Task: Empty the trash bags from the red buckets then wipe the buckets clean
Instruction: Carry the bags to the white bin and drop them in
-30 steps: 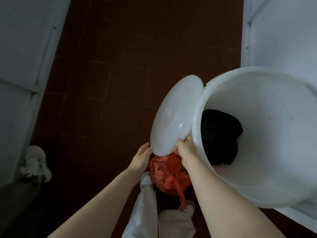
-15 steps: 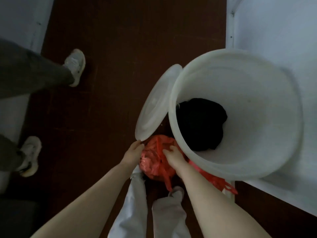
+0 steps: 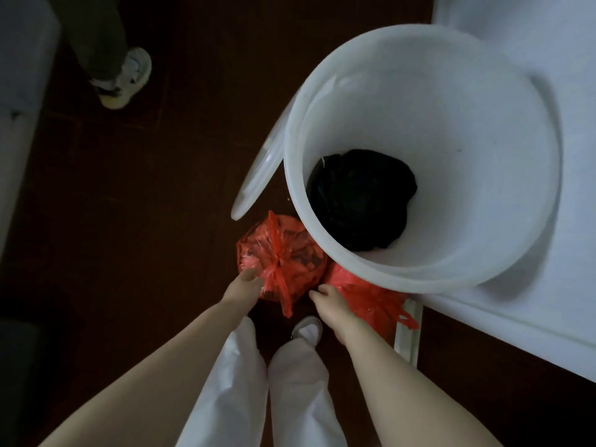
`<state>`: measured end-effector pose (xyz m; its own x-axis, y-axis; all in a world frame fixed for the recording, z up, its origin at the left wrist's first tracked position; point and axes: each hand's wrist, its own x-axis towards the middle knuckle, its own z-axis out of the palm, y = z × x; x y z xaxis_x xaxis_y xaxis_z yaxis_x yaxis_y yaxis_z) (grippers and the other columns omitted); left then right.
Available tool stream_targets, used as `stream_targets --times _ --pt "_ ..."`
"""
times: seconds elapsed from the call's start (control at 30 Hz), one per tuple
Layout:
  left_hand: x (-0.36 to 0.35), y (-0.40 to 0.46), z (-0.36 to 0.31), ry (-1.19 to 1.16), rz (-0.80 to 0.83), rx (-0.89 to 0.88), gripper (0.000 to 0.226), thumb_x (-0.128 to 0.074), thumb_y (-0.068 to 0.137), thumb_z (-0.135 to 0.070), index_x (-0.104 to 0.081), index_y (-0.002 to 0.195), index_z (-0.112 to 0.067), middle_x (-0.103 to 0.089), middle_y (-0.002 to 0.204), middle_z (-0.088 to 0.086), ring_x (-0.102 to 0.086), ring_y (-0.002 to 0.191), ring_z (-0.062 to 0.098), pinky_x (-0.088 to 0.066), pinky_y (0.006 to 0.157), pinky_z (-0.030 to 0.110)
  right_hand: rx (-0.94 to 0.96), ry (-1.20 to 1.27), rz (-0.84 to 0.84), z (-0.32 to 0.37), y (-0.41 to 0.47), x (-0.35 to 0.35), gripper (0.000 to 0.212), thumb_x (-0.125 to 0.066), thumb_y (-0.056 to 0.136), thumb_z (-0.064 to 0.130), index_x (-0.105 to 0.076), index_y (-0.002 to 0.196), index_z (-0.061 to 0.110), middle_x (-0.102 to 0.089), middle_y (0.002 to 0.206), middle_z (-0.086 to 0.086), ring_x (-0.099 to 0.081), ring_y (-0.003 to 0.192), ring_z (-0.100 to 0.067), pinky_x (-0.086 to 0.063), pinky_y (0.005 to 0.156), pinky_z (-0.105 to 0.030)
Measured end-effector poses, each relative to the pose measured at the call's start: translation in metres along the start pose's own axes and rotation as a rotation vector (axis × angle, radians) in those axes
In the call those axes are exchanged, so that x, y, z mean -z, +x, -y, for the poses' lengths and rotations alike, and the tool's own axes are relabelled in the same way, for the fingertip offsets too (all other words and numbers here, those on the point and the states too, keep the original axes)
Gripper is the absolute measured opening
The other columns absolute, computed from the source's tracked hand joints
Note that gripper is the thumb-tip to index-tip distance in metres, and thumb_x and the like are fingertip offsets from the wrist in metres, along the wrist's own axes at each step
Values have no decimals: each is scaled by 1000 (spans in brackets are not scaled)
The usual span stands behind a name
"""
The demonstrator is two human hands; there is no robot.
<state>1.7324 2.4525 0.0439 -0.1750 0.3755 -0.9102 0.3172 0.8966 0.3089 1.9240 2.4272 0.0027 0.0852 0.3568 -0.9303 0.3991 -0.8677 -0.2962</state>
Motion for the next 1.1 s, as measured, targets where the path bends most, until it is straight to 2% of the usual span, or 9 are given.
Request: stream_targets --times 0.07,0.13,0.23,0.63,0.73,0.83,0.9,1.0,1.1 --pt "-10 4 14 7 28 13 50 -51 97 -18 -45 146 -20 -50 144 6 -49 130 25 -39 108 35 -8 -3 17 -13 4 -3 50 -51 99 29 -42 145 12 -46 147 -8 -44 134 -23 -35 110 -32" --pt "-19 6 25 40 41 22 48 -52 96 -18 -47 144 -20 -56 136 7 -56 114 21 -47 94 31 -2 -14 27 -23 9 -5 47 -50 99 29 -44 144 14 -47 145 -7 -45 133 -22 -37 110 -35" --pt "-33 15 41 101 59 9 41 -47 98 -8 -52 138 -14 -57 120 4 -54 93 13 -42 78 24 0 -26 51 -34 18 -12 46 -50 99 25 -45 143 14 -50 142 -7 -48 129 -22 -39 107 -33" --pt "-41 71 88 -1 54 -11 45 -47 100 -16 -45 145 -17 -47 147 7 -43 134 20 -33 107 28 -68 -63 35 -56 84 -77 58 -59 91 37 -39 139 11 -54 133 -14 -55 119 -32 -44 92 -32" --pt "-35 82 97 -26 39 -21 44 -47 100 -17 -46 144 -19 -49 144 5 -46 128 17 -34 99 23 -124 21 46 -72 117 -105 55 -68 76 45 -39 116 20 -59 119 -15 -62 105 -35 -53 91 -43" --pt "-28 85 101 -29 46 -26 43 -48 101 -17 -47 143 -17 -51 135 0 -45 130 18 -33 97 23 -30 -11 2 -82 136 -119 13 -64 82 25 -54 88 18 -69 93 -15 -68 92 -38 -58 80 -49" --pt "-23 82 102 -14 38 -32 42 -48 100 -17 -49 142 -17 -52 134 0 -48 125 17 -36 100 25 38 -62 -41 -69 117 -114 9 -58 81 24 -62 73 21 -73 85 -14 -70 86 -37 -58 79 -50" --pt "-16 75 103 1 16 -59 45 -48 99 -17 -48 143 -19 -51 143 4 -48 130 19 -38 110 33 124 -110 -93 -58 106 -109 18 -54 83 21 -71 83 17 -73 86 -9 -69 85 -30 -58 79 -41" --pt "-8 55 98 28 -11 -89 45 -47 99 -15 -47 145 -19 -50 144 2 -45 134 20 -34 107 28 195 -42 -123 -41 97 -106 32 -52 82 31 -71 102 15 -73 98 -9 -68 94 -30 -57 86 -44"
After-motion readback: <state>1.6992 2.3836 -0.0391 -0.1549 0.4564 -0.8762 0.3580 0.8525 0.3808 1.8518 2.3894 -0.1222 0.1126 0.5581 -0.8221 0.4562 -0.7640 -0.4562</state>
